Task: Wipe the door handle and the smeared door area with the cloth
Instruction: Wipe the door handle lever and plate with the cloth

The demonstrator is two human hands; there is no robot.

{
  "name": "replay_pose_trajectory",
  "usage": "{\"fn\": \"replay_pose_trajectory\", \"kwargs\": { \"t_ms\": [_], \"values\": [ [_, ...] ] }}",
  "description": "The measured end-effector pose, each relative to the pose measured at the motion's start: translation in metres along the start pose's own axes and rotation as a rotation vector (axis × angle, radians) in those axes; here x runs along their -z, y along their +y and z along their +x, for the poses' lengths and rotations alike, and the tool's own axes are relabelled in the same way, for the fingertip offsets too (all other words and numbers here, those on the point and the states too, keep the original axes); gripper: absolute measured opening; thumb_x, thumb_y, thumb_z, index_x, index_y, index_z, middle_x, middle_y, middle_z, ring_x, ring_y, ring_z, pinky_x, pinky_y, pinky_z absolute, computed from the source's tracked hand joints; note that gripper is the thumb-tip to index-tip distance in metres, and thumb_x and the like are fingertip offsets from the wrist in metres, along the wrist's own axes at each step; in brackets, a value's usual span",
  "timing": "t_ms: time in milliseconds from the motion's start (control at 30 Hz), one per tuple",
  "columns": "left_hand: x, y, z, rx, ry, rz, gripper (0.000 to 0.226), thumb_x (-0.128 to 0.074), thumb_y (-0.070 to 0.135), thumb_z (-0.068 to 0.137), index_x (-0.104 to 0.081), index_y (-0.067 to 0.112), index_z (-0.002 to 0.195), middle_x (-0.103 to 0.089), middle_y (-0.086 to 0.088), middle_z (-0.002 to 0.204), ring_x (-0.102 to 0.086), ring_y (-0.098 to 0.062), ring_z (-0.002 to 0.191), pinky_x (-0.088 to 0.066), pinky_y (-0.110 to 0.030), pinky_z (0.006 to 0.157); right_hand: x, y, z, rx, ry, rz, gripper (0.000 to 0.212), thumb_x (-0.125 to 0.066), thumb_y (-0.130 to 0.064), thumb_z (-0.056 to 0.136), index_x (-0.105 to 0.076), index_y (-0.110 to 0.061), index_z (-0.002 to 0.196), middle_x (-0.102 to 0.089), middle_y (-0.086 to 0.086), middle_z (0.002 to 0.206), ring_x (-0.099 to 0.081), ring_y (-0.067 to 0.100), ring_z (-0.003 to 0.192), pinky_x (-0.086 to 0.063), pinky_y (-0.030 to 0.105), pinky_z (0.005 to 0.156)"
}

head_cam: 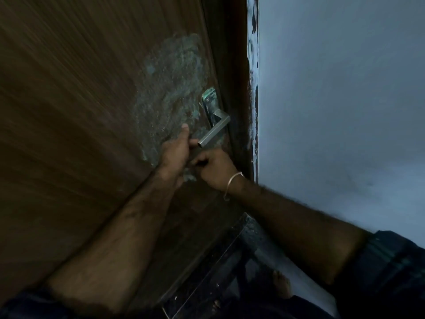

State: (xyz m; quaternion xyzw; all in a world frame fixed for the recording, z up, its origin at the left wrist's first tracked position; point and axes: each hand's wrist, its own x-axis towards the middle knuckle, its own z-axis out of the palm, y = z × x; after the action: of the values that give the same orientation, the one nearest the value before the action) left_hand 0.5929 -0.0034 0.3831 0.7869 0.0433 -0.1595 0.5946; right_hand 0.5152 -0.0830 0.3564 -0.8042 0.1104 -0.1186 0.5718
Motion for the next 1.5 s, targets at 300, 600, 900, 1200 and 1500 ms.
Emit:
{"fn": "replay_pose_trajectory", "kwargs": {
  "t_ms": [300,600,900,1200,1500],
  "values": [
    [-0.018,-0.001,0.000,0.034,-0.073,-0.084,0.023,-0.059,0.040,0.094,-0.063,0.019,0.089,-0.071,-0.010,0.093,-0.071,-0.023,0.079,-0.056,-0.032,0.062,0.079,-0.011,0.035,0.248,0.563,-0.245,0.016,-0.060,0.000,0.082,-0.074,-0.005,0.089,-0.067,0.007,0.092,-0.060,0.015,0.086,-0.044,0.009,0.082],
    [-0.035,0.001,-0.004,0.117,-0.061,-0.217,0.020,-0.052,0.026,0.100,-0.057,0.014,0.085,-0.061,-0.005,0.074,-0.061,-0.013,0.064,-0.052,-0.021,0.057,0.063,-0.009,0.079,0.261,0.207,-0.804,0.022,-0.049,-0.009,0.092,-0.066,-0.002,0.104,-0.062,0.016,0.107,-0.064,0.035,0.091,-0.050,0.037,0.074],
    [-0.037,0.001,-0.001,0.123,-0.031,-0.225,0.020,-0.054,0.021,0.099,-0.058,0.013,0.082,-0.061,-0.006,0.073,-0.061,-0.012,0.062,-0.053,-0.024,0.060,0.064,-0.009,0.070,0.418,0.061,-0.912,0.029,-0.040,-0.006,0.094,-0.062,0.006,0.108,-0.060,0.021,0.111,-0.056,0.036,0.103,-0.050,0.044,0.083],
    [-0.035,0.005,-0.004,0.166,-0.064,-0.228,0.019,-0.046,0.025,0.102,-0.056,0.011,0.094,-0.065,-0.010,0.085,-0.064,-0.015,0.070,-0.056,-0.026,0.064,0.052,0.003,0.053,0.295,0.312,-0.758,0.020,-0.055,-0.002,0.088,-0.067,-0.001,0.103,-0.063,0.018,0.109,-0.056,0.033,0.100,-0.047,0.038,0.084],
    [-0.021,0.005,-0.004,0.155,-0.187,-0.314,0.062,-0.031,0.052,0.100,-0.070,0.009,0.077,-0.071,-0.005,0.063,-0.068,-0.016,0.059,-0.051,-0.021,0.050,0.007,-0.009,0.014,0.120,0.141,-0.109,0.014,-0.066,0.008,0.075,-0.075,0.002,0.084,-0.073,0.018,0.096,-0.067,0.027,0.093,-0.042,0.010,0.077]
  ]
}}
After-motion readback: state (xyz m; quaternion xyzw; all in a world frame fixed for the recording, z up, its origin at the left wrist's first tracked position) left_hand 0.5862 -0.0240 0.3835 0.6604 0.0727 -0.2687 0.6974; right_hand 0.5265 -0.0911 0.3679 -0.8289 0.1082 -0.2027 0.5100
